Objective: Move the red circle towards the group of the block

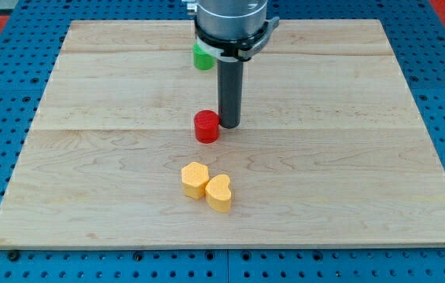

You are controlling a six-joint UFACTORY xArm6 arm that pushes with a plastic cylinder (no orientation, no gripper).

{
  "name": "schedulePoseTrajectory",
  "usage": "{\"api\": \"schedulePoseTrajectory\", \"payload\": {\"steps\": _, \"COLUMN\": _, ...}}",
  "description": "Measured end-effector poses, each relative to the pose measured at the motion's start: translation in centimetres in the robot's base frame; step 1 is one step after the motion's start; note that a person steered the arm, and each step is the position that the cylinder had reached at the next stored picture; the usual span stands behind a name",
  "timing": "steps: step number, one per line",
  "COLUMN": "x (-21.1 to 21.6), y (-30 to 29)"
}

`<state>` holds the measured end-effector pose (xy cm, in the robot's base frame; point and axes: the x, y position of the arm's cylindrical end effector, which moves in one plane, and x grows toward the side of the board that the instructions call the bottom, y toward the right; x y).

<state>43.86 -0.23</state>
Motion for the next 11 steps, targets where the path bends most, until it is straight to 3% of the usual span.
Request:
{"api": "schedulePoseTrajectory", "payload": {"steps": 2, "x": 5.5, "y": -6.0}}
{"api": "schedulePoseTrajectory", "payload": {"steps": 4, "x": 6.8, "y": -4.7}}
{"api": "schedulePoseTrajectory", "payload": {"steps": 5, "x": 5.6, "y": -14.8}}
{"api": "schedulePoseTrajectory", "payload": {"steps": 7, "x": -1.7, "y": -10.1}}
{"api": "schedulePoseTrajectory", "payload": {"steps": 8, "x": 2.9, "y": -12.0}}
{"api": "schedulePoseTrajectory", "payload": {"steps": 9, "x": 1.3, "y": -5.1}}
{"api": "schedulePoseTrajectory", "payload": {"steps": 11, "x": -13.8, "y": 7.5}}
